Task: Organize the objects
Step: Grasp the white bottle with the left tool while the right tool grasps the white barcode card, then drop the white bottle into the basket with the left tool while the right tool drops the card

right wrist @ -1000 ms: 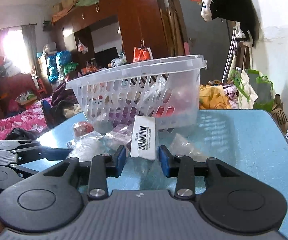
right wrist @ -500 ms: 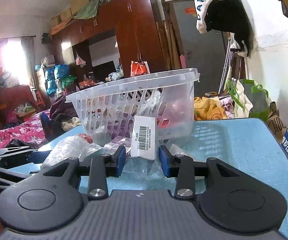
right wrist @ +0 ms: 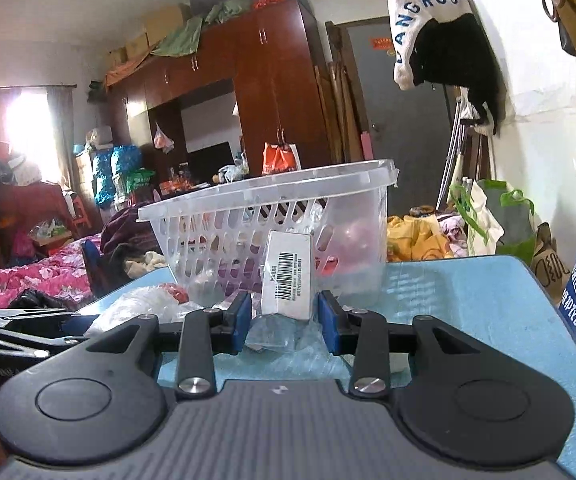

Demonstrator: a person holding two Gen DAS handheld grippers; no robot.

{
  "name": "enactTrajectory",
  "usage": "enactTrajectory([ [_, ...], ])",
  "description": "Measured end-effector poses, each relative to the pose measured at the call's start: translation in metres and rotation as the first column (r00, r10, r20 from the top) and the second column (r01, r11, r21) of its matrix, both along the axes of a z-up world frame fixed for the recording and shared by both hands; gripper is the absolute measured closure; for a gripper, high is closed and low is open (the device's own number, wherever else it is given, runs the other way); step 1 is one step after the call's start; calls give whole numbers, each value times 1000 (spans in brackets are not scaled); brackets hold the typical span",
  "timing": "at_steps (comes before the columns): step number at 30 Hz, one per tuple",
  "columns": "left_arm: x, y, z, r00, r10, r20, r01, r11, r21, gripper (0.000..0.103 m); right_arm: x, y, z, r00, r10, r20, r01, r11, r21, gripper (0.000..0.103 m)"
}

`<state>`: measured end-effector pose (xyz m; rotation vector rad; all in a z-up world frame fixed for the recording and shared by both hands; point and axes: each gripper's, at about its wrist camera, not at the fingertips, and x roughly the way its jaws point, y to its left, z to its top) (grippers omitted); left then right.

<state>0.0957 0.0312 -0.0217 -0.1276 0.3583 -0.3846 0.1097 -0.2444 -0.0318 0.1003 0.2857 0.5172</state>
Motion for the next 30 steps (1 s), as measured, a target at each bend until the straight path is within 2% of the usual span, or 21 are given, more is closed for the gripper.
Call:
enactTrajectory([
  [5,-7,3,9,999,2,41,-2,1000,-10,34,-10,-3,4,998,3,62,-4,1000,23,63],
  [8,-8,9,25,997,-4,82,6,1000,-27,34,-22,-7,15,995,35,91,-42,997,68,63],
  [11,-1,15,58,989,43,144,-40,999,-26,34,-23,2,42,989,20,147,-22,1000,18,63],
  [14,29,15,98,982,72,172,-71,997,-10,34,5,21,79,983,-1,182,12,998,-59,63],
  [15,44,14,109,983,83,162,-83,997,-5,34,22,28,88,985,5,174,11,996,-88,63],
  [17,79,11,124,986,112,124,-114,993,13,34,65,40,102,995,-5,101,19,991,-133,63],
  [20,127,6,128,984,176,33,-178,982,65,34,122,51,102,999,-34,-24,29,986,-165,63],
  [23,154,5,121,978,210,-6,-209,973,94,33,144,55,101,998,-28,-55,19,988,-156,56],
  [24,160,6,120,977,213,-9,-211,972,99,32,146,56,100,998,-41,-42,34,987,-157,44],
  [25,167,6,119,976,218,-26,-214,970,111,25,147,56,98,999,-43,-33,37,987,-157,27],
  [26,174,5,117,973,224,-55,-216,968,128,18,147,56,97,998,-41,-38,35,987,-158,21],
  [27,177,5,115,972,223,-70,-212,967,140,18,145,53,94,998,-45,-40,38,986,-163,20],
  [29,165,8,114,976,214,-47,-205,969,139,18,130,44,92,998,-56,-14,54,987,-153,18],
  [30,152,10,113,979,205,-20,-201,971,131,18,119,37,93,999,-51,8,52,990,-133,10],
])
